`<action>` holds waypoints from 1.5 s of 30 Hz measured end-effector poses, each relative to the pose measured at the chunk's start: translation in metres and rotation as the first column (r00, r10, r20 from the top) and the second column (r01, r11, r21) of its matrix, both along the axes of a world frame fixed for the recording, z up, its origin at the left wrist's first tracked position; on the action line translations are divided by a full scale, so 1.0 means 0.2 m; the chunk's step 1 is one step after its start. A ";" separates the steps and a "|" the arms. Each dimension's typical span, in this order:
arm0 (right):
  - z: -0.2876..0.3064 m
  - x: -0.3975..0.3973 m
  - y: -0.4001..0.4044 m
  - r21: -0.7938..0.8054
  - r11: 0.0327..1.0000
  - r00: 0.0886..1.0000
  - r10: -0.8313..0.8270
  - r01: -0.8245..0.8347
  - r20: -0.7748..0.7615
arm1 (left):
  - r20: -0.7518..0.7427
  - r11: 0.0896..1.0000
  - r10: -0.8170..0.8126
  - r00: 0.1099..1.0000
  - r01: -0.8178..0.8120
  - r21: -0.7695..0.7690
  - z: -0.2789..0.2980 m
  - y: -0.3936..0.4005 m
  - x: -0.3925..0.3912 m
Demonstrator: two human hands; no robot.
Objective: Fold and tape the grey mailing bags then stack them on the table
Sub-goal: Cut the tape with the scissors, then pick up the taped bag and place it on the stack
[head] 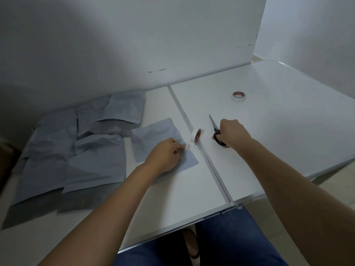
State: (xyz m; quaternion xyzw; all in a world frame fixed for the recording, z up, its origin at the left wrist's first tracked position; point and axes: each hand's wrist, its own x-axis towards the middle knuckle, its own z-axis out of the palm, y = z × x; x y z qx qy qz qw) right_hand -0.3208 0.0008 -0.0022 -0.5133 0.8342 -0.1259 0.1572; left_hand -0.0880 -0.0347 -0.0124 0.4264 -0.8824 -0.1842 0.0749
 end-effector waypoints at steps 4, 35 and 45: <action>-0.04 0.00 -0.01 -0.043 0.997 0.992 0.061 -0.066 -0.111 | -0.097 0.998 0.036 0.995 -0.032 0.045 0.00 0.01 0.05; -0.22 0.54 0.10 -0.503 0.670 0.817 0.557 -0.546 -0.145 | 0.009 0.986 0.062 0.998 -0.059 -0.156 -0.13 0.22 0.33; -0.35 0.64 0.20 -0.306 0.771 0.829 0.508 -0.559 -0.234 | -0.018 0.987 0.076 0.997 -0.077 -0.141 -0.18 0.21 0.35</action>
